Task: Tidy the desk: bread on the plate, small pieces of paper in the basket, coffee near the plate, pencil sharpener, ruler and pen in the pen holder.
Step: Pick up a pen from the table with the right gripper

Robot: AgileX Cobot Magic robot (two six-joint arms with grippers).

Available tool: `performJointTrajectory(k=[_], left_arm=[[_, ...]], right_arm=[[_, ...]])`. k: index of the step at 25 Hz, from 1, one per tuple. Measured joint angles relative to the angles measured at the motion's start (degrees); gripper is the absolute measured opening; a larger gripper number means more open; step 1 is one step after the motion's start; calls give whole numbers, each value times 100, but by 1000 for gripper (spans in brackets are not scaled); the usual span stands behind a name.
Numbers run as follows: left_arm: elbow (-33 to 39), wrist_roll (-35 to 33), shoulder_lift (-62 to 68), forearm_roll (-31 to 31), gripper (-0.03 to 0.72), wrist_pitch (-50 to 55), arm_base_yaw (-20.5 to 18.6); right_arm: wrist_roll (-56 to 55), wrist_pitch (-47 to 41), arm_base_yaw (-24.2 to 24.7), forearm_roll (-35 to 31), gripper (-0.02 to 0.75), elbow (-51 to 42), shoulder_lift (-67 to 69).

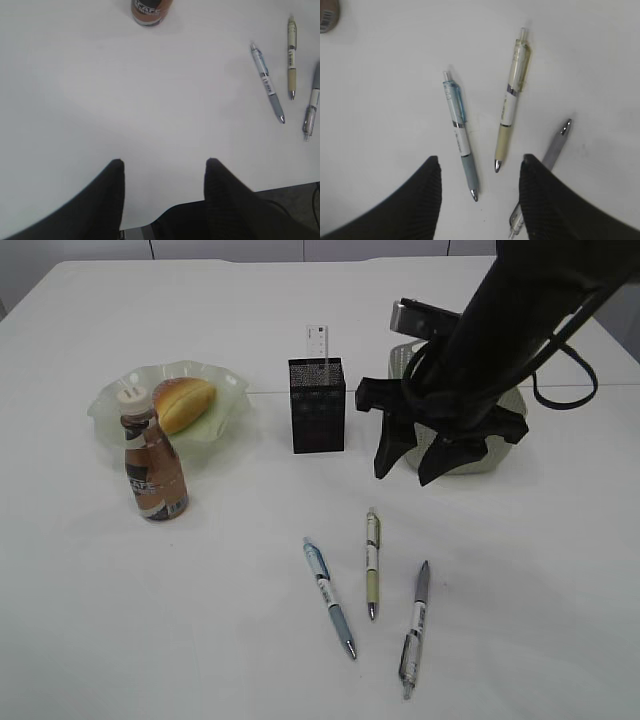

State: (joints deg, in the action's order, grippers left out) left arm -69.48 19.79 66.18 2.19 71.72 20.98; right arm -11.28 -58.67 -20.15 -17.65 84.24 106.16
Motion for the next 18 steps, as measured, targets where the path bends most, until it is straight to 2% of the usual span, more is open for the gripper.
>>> performJointTrajectory(k=[8,14,18], left_arm=[[0,0,0,24,373,0,0],[0,0,0,24,373,0,0],[0,0,0,31,372,0,0]], right_arm=[[-666,268,-528,784,402,289,626],[-1094,-52,-589,1271,402,914,1288],[-1227,-352,-589,1364,402,1034,1578]])
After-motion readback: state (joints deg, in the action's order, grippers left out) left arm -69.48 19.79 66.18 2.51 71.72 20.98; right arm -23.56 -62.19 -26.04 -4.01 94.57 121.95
